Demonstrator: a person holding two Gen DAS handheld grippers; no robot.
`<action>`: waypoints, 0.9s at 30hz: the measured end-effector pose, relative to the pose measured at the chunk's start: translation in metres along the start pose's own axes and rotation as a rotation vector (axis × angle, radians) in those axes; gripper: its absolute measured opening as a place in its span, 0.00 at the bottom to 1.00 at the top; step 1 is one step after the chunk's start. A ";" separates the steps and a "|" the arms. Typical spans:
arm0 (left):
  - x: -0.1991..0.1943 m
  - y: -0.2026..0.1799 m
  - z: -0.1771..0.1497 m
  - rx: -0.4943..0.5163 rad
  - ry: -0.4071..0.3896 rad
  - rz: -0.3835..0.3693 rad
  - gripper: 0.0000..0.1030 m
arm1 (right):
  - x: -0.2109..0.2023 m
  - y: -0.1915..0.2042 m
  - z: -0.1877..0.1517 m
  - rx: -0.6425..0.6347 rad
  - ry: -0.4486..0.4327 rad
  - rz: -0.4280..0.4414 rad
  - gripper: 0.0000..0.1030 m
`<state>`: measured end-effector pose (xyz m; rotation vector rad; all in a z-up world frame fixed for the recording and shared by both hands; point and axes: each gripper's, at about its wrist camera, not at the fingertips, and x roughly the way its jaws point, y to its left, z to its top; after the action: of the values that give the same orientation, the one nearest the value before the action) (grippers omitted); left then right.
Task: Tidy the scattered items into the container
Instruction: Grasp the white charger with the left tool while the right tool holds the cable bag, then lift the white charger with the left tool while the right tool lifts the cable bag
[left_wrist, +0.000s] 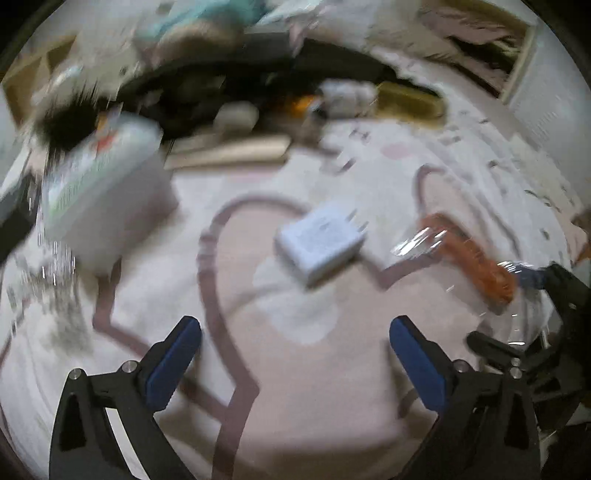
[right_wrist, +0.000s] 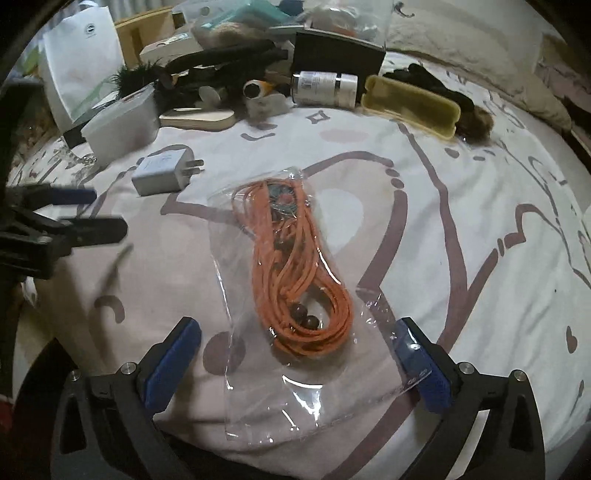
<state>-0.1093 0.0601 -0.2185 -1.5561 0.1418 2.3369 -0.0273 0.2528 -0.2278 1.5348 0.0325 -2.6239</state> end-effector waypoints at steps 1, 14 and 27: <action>0.003 0.004 -0.003 -0.028 0.001 -0.002 1.00 | 0.000 -0.002 0.001 0.013 0.001 0.007 1.00; 0.005 0.001 -0.013 -0.056 -0.019 0.056 1.00 | 0.009 0.002 0.030 0.026 0.003 -0.032 0.66; -0.007 0.002 0.009 -0.008 -0.123 -0.027 0.70 | 0.015 -0.011 0.028 0.078 0.017 0.081 0.44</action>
<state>-0.1158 0.0587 -0.2084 -1.4048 0.0817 2.4068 -0.0605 0.2609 -0.2275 1.5476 -0.1296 -2.5786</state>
